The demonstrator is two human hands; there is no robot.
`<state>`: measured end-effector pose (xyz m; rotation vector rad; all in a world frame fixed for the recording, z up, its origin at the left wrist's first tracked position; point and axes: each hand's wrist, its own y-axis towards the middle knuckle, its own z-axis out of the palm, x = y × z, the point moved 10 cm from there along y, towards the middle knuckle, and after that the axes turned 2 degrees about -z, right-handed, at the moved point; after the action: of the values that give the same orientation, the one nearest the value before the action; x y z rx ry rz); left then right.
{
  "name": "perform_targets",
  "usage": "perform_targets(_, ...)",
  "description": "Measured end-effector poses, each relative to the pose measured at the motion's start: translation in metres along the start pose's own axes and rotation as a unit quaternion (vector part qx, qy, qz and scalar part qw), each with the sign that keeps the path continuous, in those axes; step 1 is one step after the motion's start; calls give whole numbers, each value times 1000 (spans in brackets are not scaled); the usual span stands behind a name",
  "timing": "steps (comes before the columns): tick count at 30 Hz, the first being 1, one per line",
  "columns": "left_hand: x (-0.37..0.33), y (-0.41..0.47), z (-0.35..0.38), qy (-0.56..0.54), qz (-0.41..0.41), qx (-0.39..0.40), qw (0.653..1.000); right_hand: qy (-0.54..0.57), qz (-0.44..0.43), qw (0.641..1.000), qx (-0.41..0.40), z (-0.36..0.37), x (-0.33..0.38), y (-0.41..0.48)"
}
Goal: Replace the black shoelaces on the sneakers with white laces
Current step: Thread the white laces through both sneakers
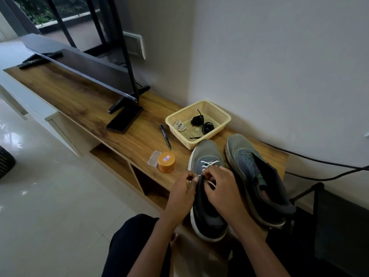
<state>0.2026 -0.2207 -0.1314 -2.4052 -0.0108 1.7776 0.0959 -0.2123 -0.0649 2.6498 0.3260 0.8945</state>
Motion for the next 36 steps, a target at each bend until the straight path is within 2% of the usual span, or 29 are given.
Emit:
perform_targets(3, 3, -2, 3, -10, -14, 8, 1000, -100, -15, 995, -25, -5, 1, -6)
perform_targets(6, 5, -2, -2, -59, -45, -1, 997, -146, 45, 988, -30, -15, -14, -12)
perform_targets(9, 13, -3, -13, -166, -87, -43, 981, -133, 107, 985, -7, -19, -31, -19)
perform_targets(11, 17, -6, -19, -199, -105, -75, 971, -96, 141, 985, 12, -21, -40, -22)
perform_targets(13, 17, -10, -27, -143, -82, -113, 980, -79, 148, 986, 6, -27, -41, -25)
perform_targets(15, 5, -11, -34, -11, -3, -138, 990, -61, 152, 986, -17, -35, -36, -28)
perform_targets(17, -15, -12, -33, 129, 101, -156, 974, -48, 176, 983, -30, -39, -33, -35)
perform_targets(19, -25, -12, -30, 199, 158, -166, 953, -43, 210, 976, -27, -38, -36, -44)
perform_targets(25, -26, -8, -34, 202, 149, -204, 946, 21, 295, 954, -40, -28, -51, -59)
perform_targets(29, -2, -6, -58, 145, 41, -238, 959, 45, 312, 948, -51, -23, -54, -62)
perform_targets(32, 10, -11, -74, 125, -18, -268, 955, 45, 315, 947, -51, -23, -56, -63)
perform_targets(34, 5, -11, -70, 138, -5, -253, 957, 40, 314, 948, -41, -22, -55, -62)
perform_targets(36, -6, -8, -57, 167, 44, -213, 962, 36, 303, 952, -37, -21, -53, -60)
